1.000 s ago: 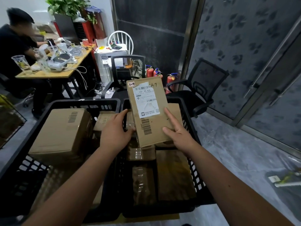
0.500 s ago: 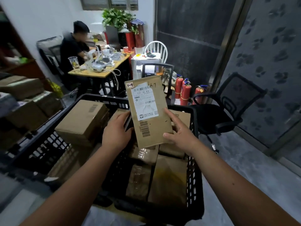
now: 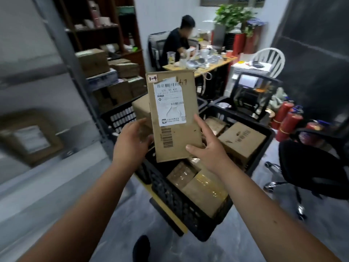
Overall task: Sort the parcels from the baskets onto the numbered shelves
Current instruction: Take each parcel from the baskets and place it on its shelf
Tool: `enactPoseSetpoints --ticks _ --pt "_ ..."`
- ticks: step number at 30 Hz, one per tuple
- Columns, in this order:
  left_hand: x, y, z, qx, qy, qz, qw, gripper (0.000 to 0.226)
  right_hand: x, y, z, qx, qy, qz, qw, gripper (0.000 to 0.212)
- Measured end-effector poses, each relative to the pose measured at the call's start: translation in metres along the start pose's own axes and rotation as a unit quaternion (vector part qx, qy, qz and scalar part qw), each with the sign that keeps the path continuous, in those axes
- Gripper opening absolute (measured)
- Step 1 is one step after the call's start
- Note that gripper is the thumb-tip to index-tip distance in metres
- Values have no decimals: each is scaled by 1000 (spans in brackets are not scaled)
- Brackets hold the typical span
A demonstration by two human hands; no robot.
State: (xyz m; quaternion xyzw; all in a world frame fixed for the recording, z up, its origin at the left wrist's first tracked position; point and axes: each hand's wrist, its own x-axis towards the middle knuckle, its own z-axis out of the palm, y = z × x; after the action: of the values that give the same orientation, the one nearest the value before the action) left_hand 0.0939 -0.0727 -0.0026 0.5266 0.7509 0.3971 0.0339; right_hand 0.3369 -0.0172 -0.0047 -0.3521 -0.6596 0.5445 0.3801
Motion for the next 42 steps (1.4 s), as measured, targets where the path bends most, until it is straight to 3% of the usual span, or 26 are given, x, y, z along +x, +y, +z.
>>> enactPoseSetpoints --ticks 9,19,27,42 --pt "-94 -45 -125 94 127 -165 974 56 -2 -28 117 0 -203 -43 978 94" --pt "-170 -126 -216 143 188 -301 924 56 -10 -28 265 9 -359 -53 932 93" --pt "-180 -201 -265 126 187 -325 918 54 -13 -33 354 14 -382 -19 924 94" --pt "-109 -288 -344 82 157 -256 950 45 23 -62 454 3 -282 -46 958 98"
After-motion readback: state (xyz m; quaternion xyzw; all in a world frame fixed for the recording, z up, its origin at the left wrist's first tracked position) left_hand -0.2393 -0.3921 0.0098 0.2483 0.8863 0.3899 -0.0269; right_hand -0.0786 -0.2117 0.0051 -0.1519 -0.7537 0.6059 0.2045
